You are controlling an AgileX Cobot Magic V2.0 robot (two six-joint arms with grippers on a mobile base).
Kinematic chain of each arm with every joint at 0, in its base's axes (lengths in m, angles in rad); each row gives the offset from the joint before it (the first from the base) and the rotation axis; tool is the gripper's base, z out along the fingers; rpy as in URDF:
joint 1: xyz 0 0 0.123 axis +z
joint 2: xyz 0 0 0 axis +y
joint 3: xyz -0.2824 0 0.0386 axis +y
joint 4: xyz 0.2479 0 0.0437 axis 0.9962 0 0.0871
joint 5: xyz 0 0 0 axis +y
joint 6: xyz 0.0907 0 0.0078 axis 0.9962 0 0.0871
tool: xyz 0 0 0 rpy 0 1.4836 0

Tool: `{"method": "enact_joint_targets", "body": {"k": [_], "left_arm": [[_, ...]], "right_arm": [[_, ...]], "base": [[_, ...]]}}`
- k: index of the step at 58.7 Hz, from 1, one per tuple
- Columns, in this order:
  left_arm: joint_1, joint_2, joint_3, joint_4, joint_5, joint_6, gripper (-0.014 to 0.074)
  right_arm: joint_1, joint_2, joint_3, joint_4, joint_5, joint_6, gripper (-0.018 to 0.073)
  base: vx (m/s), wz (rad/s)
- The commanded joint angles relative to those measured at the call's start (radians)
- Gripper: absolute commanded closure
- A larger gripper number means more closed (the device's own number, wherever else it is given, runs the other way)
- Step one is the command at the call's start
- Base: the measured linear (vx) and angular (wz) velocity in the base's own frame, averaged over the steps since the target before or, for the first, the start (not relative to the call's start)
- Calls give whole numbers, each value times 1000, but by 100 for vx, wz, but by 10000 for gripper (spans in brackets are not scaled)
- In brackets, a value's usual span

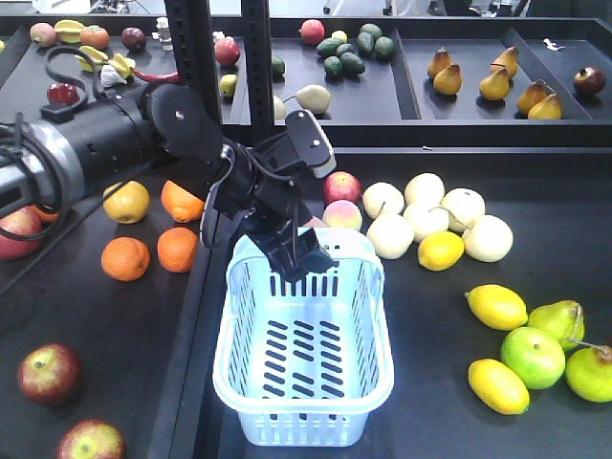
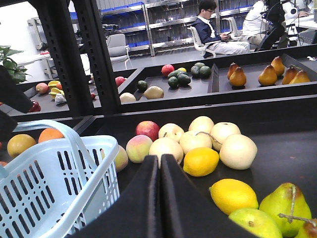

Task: Pick three apples into basket with both arms
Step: 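Reach the left gripper down to the basket handle, then close the left gripper on the handle and lift the basket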

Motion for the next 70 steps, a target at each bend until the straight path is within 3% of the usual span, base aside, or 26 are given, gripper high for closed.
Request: {"method": "enact_joint_targets", "body": {"k": [1,21,30,40,61,70], "left_arm": [[-7,-29,-33,-44,-46,2,96],[-7,13,-33,-46,-72,1,174],[-7,12,-33,-62,-81,1,344],[-7,2,-34,-124,-69,1,598],[-7,-166,-36,-123,-28,-9,604],[-5,-248,-36,-118,38,-137,604]], "right_arm": [[-4,-11,12,-12,-73,-7,564],[-4,-11,12,-12,-73,-7,564],[-4,-11,12,-12,-73,-7,564],[-4,-11,12,-12,-73,-7,564],[-4,-11,12,-12,-73,-7,564],[-4,-11,12,-12,-73,-7,564]], "base": [[0,0],[0,0],[0,0],[0,0],[0,0],[0,0]]}}
